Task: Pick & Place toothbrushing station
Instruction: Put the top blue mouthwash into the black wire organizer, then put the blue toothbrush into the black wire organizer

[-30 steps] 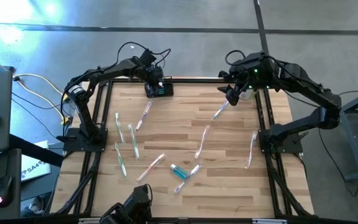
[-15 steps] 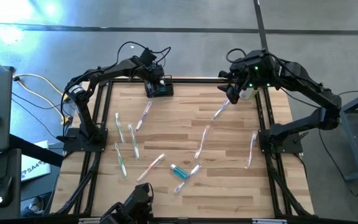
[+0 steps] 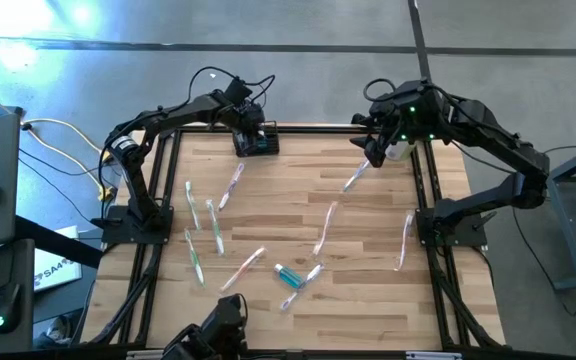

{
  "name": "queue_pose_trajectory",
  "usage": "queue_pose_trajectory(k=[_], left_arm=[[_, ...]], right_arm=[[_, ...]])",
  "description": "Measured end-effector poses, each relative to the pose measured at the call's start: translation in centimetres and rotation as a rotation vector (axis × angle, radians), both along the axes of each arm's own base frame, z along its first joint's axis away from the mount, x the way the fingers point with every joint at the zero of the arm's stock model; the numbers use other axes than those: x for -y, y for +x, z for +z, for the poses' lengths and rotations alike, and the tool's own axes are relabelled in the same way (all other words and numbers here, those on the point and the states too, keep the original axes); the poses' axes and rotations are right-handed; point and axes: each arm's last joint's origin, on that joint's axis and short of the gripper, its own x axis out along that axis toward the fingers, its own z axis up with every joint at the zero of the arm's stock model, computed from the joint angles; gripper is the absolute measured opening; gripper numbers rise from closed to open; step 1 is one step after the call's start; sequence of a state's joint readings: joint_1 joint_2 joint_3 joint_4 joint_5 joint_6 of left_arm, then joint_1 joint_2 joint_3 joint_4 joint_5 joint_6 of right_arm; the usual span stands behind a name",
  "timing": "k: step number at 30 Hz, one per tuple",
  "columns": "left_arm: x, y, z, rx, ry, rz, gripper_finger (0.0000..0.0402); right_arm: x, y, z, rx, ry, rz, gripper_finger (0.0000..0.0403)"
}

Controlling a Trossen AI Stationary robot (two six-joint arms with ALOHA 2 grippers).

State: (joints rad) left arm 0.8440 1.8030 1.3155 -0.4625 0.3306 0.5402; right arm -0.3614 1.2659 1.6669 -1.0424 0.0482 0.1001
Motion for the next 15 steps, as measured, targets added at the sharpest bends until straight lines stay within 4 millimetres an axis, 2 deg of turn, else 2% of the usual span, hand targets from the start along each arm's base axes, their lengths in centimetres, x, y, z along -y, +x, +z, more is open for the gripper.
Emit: queue_pose_trajectory(k=[7,15], left_arm=[[-0.03,0.04,-0.01,0.01,-0.016,0.021,0.0156],[-0.31,0.31,0.85,0.012,-0.022,0.046,0.0146]], right_arm=[[0.0,0.0,0.0,0.0,0.0,0.0,0.0271],[-0.01,-0.03,-0.05,-0.006,0.002,0.001,0.0271]])
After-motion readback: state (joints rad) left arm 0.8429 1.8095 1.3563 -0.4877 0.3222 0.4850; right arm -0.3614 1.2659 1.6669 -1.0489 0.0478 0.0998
